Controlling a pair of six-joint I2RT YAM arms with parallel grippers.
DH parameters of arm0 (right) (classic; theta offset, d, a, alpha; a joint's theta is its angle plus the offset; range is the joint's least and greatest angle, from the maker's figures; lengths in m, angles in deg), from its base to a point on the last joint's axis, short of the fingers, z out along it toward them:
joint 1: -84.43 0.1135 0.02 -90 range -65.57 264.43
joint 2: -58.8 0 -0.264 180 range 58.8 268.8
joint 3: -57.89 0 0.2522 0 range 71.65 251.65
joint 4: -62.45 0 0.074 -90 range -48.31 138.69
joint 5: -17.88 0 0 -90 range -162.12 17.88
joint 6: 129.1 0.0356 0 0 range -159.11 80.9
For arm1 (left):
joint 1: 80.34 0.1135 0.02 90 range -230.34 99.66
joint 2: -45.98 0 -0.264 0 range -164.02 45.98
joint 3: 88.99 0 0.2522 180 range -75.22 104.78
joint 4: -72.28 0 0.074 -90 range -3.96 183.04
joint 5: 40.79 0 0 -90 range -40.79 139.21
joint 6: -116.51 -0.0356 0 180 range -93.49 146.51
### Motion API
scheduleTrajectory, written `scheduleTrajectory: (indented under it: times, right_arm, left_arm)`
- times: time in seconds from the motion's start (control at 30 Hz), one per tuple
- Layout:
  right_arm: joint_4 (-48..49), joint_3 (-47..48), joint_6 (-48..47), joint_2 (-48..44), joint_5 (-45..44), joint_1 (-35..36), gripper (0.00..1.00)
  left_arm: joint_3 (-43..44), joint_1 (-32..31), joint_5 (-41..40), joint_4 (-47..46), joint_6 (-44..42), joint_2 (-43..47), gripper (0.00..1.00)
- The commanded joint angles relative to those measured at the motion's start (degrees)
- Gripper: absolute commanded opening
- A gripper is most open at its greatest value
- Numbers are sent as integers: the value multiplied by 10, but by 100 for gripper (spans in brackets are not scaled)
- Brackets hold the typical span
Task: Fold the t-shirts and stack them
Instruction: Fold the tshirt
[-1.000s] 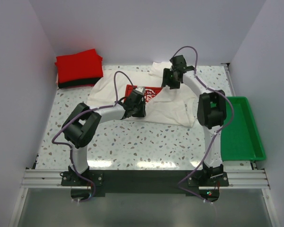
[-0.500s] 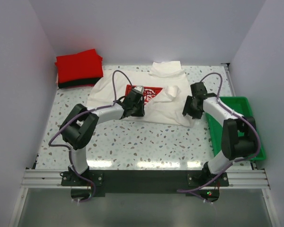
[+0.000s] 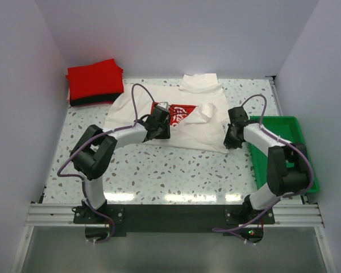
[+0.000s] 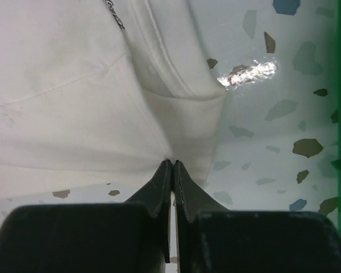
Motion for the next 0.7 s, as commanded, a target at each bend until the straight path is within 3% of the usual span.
scheduleTrajectory:
  times: [0.0, 0.27, 0.37, 0.57, 0.67]
  right_arm:
    - [-22, -1, -2, -50, -65, -5, 0]
    - [-39, -38, -8, -85, -43, -41, 3]
    - [-41, -42, -6, -92, -25, -52, 15]
    - [-36, -52, -10, -158, 33, -55, 51]
    - [-31, -56, -8, -191, 72, -54, 54]
  left_arm:
    - [-7, 7, -24, 2, 21, 16, 37]
    - [-45, 18, -25, -5, 56, 62, 37]
    - [-84, 44, -25, -10, 87, 119, 42]
    - [-202, 142, -67, 23, 160, 287, 54]
    - [-250, 179, -115, 53, 193, 363, 59]
